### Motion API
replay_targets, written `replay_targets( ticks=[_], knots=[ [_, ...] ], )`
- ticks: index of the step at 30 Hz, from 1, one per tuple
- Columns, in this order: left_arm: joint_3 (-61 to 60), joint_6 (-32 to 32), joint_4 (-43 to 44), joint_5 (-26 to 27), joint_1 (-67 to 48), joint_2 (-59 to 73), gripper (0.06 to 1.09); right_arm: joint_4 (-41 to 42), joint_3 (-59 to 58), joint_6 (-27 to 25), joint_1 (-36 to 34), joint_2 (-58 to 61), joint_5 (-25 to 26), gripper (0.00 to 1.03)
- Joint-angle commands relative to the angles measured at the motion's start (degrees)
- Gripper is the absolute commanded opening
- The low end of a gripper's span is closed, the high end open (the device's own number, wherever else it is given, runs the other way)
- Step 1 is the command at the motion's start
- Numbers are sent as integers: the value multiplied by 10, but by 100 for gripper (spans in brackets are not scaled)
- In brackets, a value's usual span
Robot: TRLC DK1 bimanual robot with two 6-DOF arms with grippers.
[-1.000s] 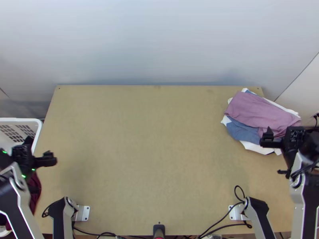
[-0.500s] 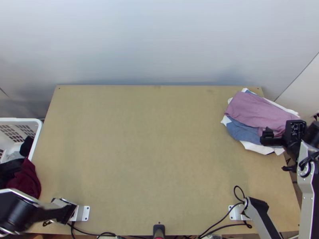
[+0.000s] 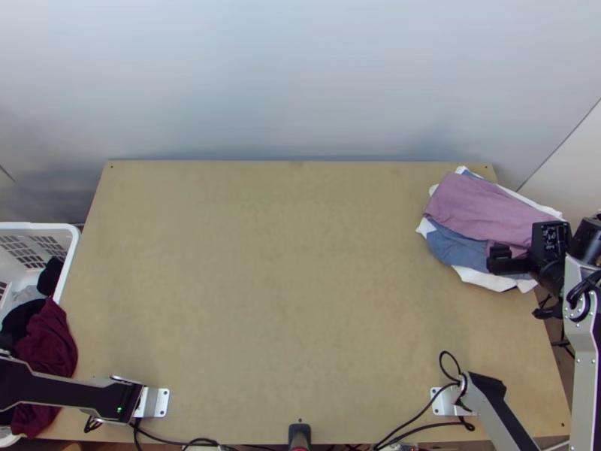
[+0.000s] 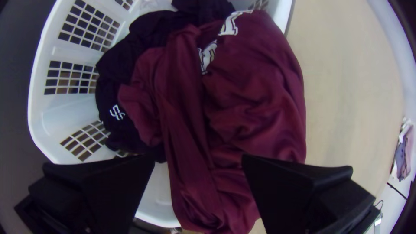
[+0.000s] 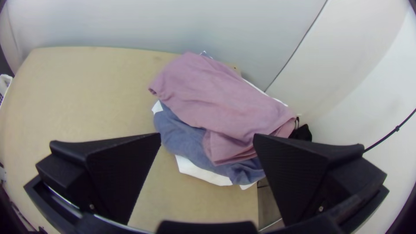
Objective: Fold the t-shirt
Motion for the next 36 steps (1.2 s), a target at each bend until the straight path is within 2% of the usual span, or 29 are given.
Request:
replay_targets(
  ticks=[1, 17, 22, 24, 27, 32, 36],
  knots=[
    [-2, 12, -49, -23, 21, 26, 103, -3, 4, 4, 7, 5, 2, 99],
    [-66, 15, 32, -38, 33, 29, 100, -11, 13, 4, 7, -10, 13, 97],
    [-73, 25, 60, -40, 37, 29, 97, -18, 18, 4, 7, -12, 13, 97],
    [-73, 28, 68, -41, 38, 27, 92, -21, 22, 4, 7, -14, 13, 97],
    [-74, 29, 70, -41, 39, 29, 80, -22, 22, 5, 7, -16, 13, 96],
    [-80, 25, 71, -40, 40, 33, 38, -25, 26, 11, 8, -18, 13, 96],
    [-92, 28, 77, -41, 41, 42, 23, -28, 27, 16, 7, -21, 13, 96]
  ],
)
